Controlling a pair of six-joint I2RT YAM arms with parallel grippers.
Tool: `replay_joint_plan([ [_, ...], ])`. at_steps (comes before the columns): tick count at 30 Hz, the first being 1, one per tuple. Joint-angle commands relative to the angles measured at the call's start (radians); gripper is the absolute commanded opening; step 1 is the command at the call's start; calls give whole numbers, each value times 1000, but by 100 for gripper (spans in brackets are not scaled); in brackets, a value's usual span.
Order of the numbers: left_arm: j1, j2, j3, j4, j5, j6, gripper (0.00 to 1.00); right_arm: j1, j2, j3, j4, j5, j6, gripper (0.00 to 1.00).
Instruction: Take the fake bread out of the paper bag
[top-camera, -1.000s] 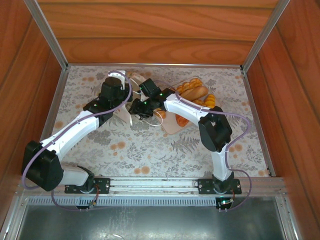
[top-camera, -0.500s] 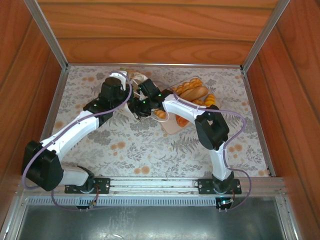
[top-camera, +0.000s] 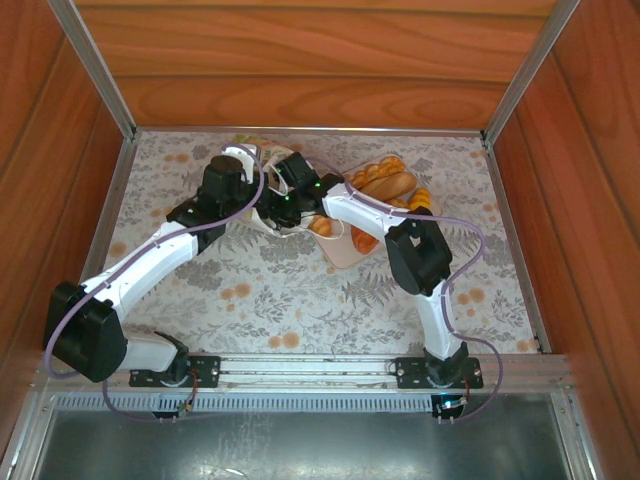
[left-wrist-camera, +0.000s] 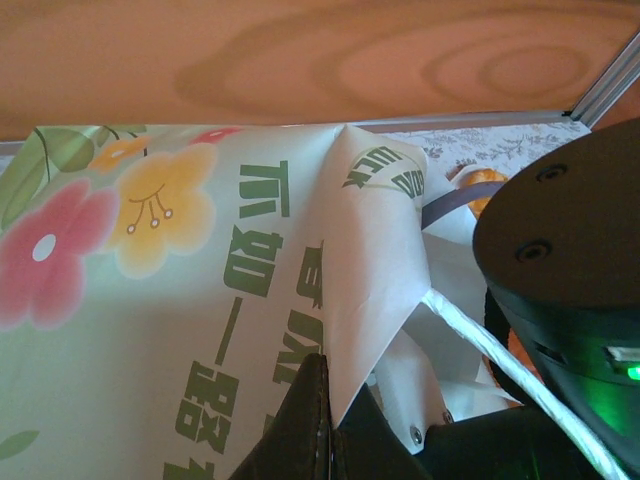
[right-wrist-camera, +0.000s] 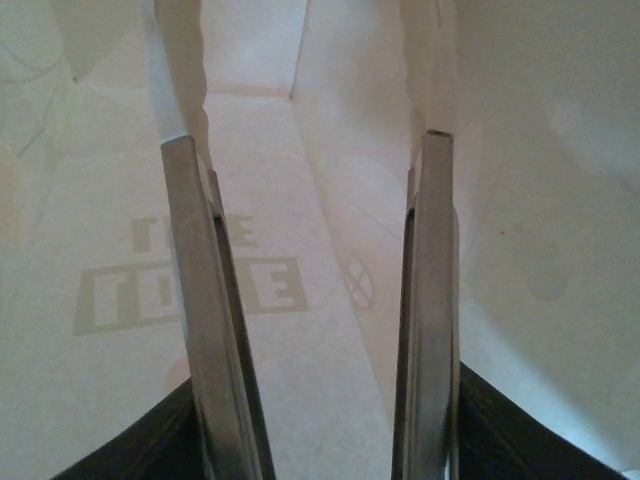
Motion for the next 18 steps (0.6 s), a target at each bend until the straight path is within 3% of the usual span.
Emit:
replay_joint_plan([
  [1,-8,-12,29,-24,91,-2,0,-12,28,47,-5,36,-5,52],
  [11,-7,-46,0,-40,16,11,0,-14,23,75,-32,24,-47,23],
  [18,-6,-38,-18,-19,-70,26,0,-12,-62,1,-25,9,-75,4],
])
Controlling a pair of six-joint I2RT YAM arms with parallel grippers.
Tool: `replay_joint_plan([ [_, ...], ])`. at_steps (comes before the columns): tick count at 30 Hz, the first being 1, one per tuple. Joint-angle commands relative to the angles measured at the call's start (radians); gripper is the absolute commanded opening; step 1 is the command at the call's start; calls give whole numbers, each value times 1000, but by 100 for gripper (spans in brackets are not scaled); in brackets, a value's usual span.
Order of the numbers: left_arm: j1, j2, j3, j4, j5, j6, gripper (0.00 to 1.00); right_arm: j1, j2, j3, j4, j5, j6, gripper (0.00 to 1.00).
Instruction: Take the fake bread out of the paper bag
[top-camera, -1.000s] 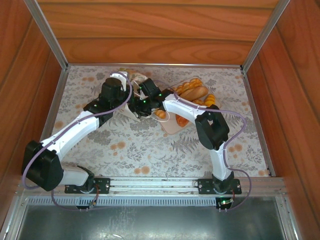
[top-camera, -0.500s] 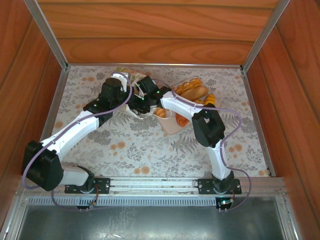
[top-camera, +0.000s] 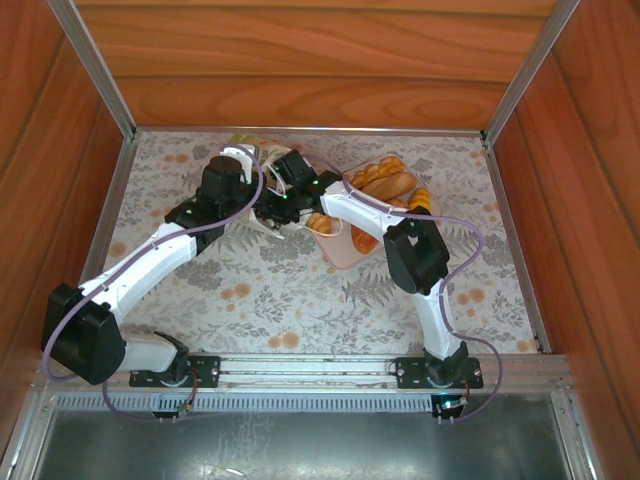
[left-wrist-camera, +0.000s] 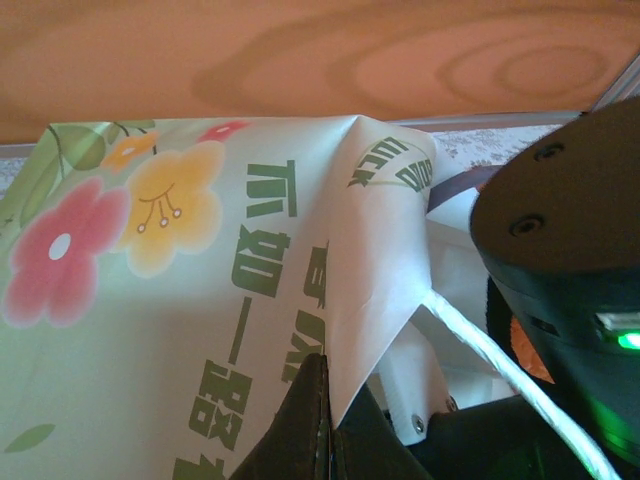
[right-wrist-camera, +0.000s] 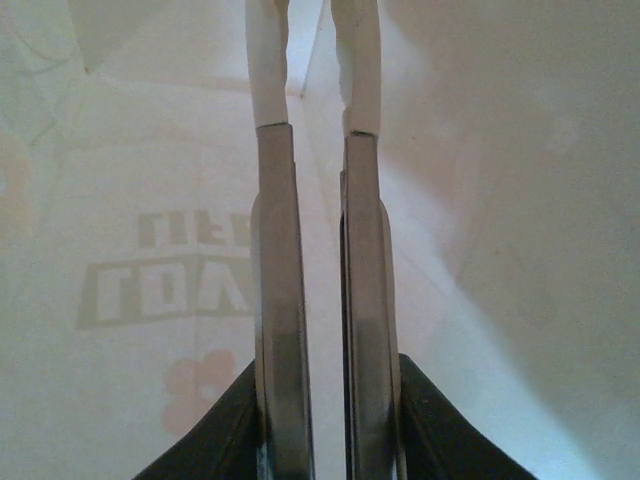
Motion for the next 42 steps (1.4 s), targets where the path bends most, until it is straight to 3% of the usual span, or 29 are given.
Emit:
replay_joint_plan([
  [1,-6,-21,-19,0,-39,20,0,-13,-80,-35,2,7,-25,1],
  [8,-6,-19,-43,11,-114,61,0,-13,-174,-112,-14,9,-37,0],
  [22,7,-68,-49,-3,-162,135,0,-13,-321,-229,-74,29,-76,0],
  [35,12,-27,12,-59,-211,147,0,0,-442,-219,-312,5,-209,0],
  [42,14,-13,24,-58,-198,140,0,9,-483,-247,-337,-11,-238,0],
])
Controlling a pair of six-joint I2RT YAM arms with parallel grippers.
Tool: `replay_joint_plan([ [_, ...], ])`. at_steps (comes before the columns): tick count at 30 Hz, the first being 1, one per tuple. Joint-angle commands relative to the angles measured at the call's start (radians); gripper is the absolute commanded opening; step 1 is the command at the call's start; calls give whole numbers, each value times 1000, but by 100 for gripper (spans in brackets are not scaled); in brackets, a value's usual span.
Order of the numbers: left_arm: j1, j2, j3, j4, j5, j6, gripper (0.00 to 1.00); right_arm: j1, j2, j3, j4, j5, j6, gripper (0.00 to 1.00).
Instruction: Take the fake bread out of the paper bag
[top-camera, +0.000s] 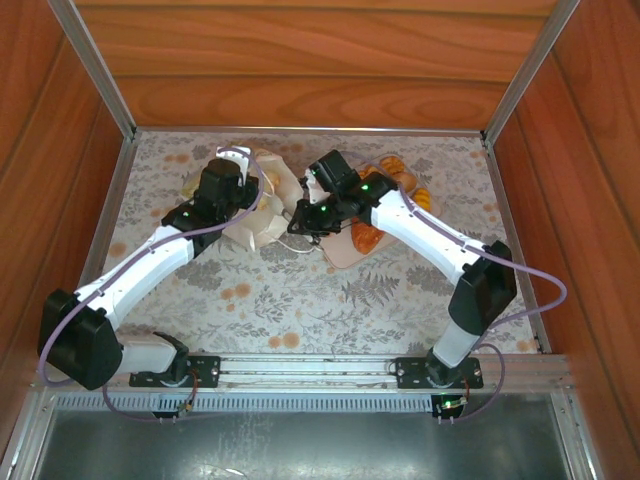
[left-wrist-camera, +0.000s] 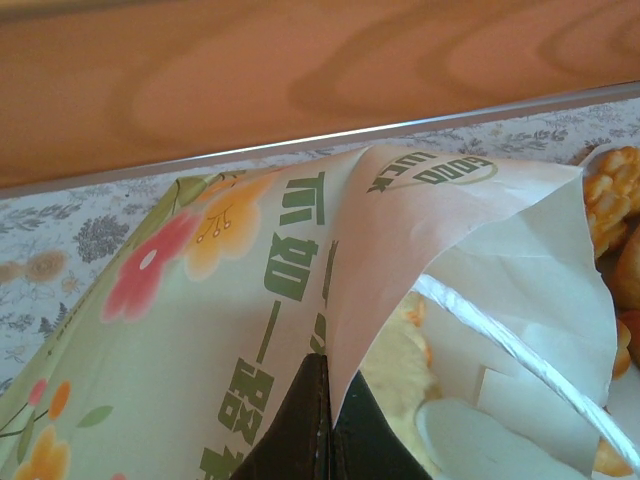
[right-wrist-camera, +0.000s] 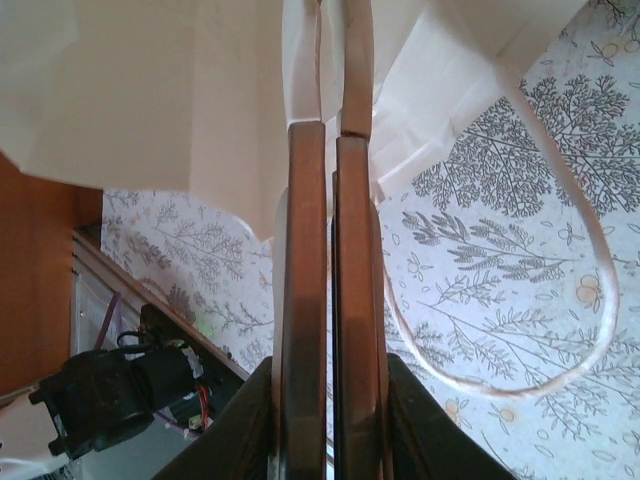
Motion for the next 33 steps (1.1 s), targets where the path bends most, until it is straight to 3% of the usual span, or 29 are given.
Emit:
replay_joint_plan([
  [1,7,16,39,-16,-10,3,0,11,-51,-10,-21,-28,-46,0],
  [23,60,91,135,-133,-33,-22,0,71,-239,82,-423,177,-186,0],
  [29,67,108,148,-134,-19,-29,0,72,-294,64,-449,206,-180,0],
  [33,68,126,167,-155,-17,-22,0,71,-309,85,-529,287,-185,0],
])
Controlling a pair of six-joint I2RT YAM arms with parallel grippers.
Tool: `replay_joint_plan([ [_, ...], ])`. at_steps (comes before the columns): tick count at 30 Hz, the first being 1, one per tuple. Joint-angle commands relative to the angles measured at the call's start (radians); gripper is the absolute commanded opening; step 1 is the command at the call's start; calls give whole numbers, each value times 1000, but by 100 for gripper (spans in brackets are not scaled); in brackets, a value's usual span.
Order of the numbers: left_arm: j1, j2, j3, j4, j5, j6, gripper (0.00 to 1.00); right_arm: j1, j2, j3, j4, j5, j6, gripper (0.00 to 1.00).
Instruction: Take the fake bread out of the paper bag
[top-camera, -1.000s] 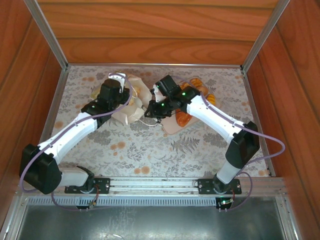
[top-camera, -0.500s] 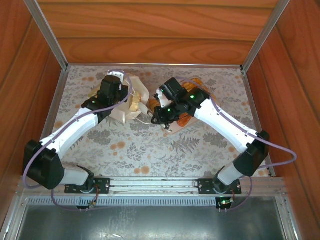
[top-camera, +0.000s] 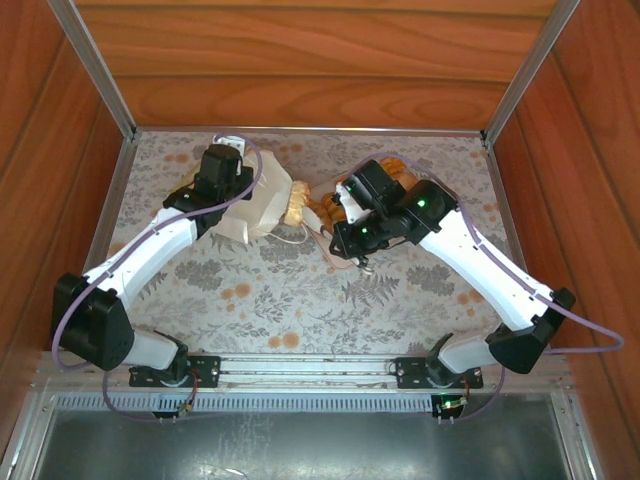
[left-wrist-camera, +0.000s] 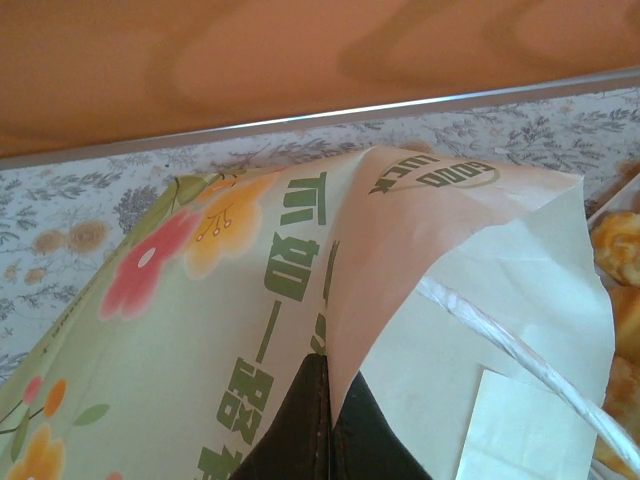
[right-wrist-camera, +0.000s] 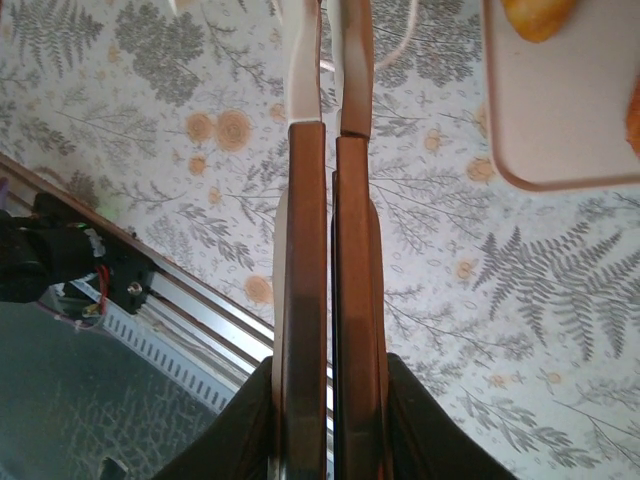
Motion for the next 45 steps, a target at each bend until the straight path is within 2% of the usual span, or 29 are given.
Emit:
replay_joint_plan([
  [1,8,20,43,-39,0,-7,0,6,-28,41,-96,100,-27,0],
  [9,19,-5,49,-62,-8,-4,0,4,-18,52,-249,327,-81,0],
  [16,23,-40,47,-72,-9,-4,0,4,56,25,-315,446,-95,0],
  [40,25,-53,26,-73,-17,-15,0,69,357,91,-426,500,-89,0],
  [42,25,-56,27,-72,-17,-15,0,73,369,94,-426,491,-85,3],
  [45,25,-56,26,-72,-14,-18,0,79,385,98,-409,453,-84,14],
])
